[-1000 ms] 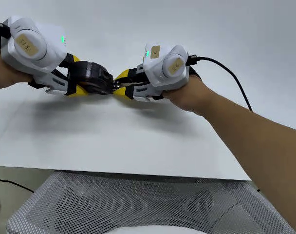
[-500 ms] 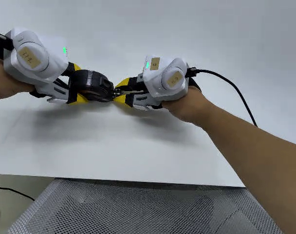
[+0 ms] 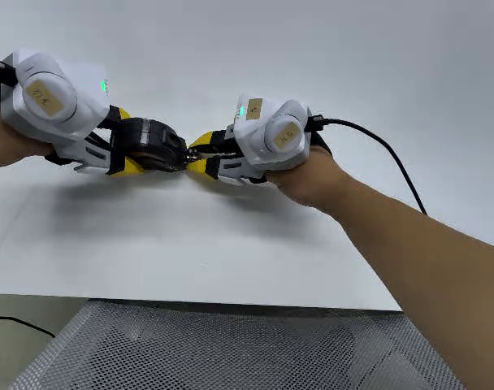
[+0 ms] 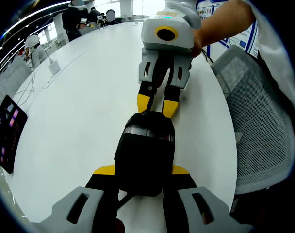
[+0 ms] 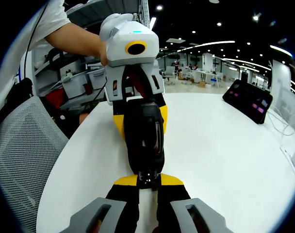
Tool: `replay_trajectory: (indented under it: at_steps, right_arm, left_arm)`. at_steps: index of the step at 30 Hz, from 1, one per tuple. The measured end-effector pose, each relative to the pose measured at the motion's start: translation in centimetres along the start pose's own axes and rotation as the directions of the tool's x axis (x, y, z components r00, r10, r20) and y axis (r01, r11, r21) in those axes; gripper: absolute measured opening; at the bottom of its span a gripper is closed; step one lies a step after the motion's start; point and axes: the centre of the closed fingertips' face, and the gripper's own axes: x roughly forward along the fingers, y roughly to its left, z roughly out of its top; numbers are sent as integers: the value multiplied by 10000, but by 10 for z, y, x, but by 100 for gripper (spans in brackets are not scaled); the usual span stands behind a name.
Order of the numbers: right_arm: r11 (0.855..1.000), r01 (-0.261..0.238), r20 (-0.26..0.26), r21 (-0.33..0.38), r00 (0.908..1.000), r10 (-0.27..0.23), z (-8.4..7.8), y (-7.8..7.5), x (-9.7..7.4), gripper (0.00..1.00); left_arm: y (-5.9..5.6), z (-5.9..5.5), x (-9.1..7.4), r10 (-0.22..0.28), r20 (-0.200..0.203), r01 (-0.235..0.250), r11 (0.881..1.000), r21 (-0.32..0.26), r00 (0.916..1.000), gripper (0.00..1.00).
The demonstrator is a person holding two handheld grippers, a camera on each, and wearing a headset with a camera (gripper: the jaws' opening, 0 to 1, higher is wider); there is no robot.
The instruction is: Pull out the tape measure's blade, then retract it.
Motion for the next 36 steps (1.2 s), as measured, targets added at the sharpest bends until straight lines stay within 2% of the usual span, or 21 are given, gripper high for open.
replay_trajectory:
  at_steps: [22, 36]
  right_arm:
    - [9999, -20, -56, -103, 10000, 20, -1, 1, -3, 8]
    - [9999, 122, -147, -80, 9998, -123, -10, 0, -22, 8]
  left_arm:
    - [-1, 0, -2, -23, -67, 23, 9999, 108, 10000, 29]
    - [0, -1, -2, -20, 23, 20, 10000, -28, 10000, 29]
